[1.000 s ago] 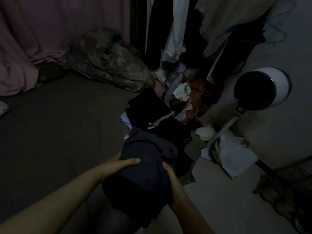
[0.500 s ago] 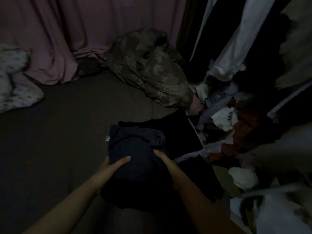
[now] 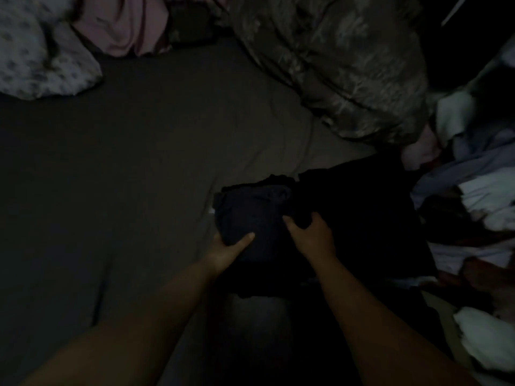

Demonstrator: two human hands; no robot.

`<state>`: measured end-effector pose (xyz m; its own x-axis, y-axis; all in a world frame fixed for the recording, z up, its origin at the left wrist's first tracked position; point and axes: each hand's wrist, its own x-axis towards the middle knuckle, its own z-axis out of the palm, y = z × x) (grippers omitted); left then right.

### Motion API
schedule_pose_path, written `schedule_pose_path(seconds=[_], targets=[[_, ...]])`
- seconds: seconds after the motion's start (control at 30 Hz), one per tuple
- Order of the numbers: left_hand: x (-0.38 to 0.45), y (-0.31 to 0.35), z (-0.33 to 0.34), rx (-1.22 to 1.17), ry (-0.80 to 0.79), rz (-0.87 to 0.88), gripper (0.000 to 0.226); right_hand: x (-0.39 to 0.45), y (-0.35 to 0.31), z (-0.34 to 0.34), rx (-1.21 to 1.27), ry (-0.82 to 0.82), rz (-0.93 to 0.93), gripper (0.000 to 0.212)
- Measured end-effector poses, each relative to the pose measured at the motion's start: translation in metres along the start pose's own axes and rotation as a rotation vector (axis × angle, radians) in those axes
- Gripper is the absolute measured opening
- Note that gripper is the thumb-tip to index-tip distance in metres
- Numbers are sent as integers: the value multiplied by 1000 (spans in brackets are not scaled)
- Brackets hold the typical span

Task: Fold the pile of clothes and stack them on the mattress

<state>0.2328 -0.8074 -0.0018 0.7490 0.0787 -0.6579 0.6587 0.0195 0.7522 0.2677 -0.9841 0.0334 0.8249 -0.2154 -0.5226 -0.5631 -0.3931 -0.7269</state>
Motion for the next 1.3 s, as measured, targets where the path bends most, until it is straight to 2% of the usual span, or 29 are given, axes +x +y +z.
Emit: schedule_pose_path(seconds=[0.07, 0.13, 0.17, 0.23, 0.33, 0.4, 0.43, 0.47, 0.53, 0.6, 0.67, 0.8, 0.9, 0.97, 1.07, 1.2, 1.3], targets=[[6, -12, 1, 109, 112, 38, 98, -5, 11, 19, -63, 131, -126, 65], [9, -12, 0, 392, 240, 126, 116, -8, 14, 27, -92, 190, -186, 67], [6, -11, 2, 516, 292, 205, 117, -10, 13, 26, -96, 198, -211, 67], [-8, -1, 11, 713, 385, 300, 114, -13, 7, 13, -56, 223, -280, 64], [-21, 26, 27, 874, 501, 455, 106, -7, -1, -13, -43, 293, -306, 60], [-15, 31, 38, 1004, 493, 647, 87, 2, -1, -24, -321, 441, -380, 63], [-10, 30, 45, 1055, 427, 675, 79, 6, 4, -26, -489, 487, -459, 64], [-4, 27, 52, 1091, 337, 630, 75, 12, 10, -25, -625, 482, -532, 62], [8, 13, 59, 1118, 179, 434, 74, 22, 26, -22, -804, 376, -593, 59], [18, 0, 57, 1145, 152, 351, 77, 31, 41, -17, -929, 242, -579, 68], [22, -3, 55, 1168, 155, 346, 78, 38, 50, -14, -1011, 204, -569, 75], [23, 9, 61, 1223, 146, 264, 76, 43, 38, -12, -1046, 176, -503, 83], [21, 17, 63, 1249, 121, 216, 76, 40, 30, -16, -1091, 97, -485, 93], [18, 21, 61, 1245, 99, 191, 76, 36, 25, -23, -1039, 124, -493, 84], [11, 27, 61, 1272, 95, 164, 75, 30, 30, -50, -979, 256, -424, 65], [-5, 29, 76, 1369, 112, 117, 73, 22, 45, -79, -1059, 73, -315, 68], [-18, 40, 77, 1380, -4, 49, 77, 20, 33, -88, -1137, -75, -284, 74]])
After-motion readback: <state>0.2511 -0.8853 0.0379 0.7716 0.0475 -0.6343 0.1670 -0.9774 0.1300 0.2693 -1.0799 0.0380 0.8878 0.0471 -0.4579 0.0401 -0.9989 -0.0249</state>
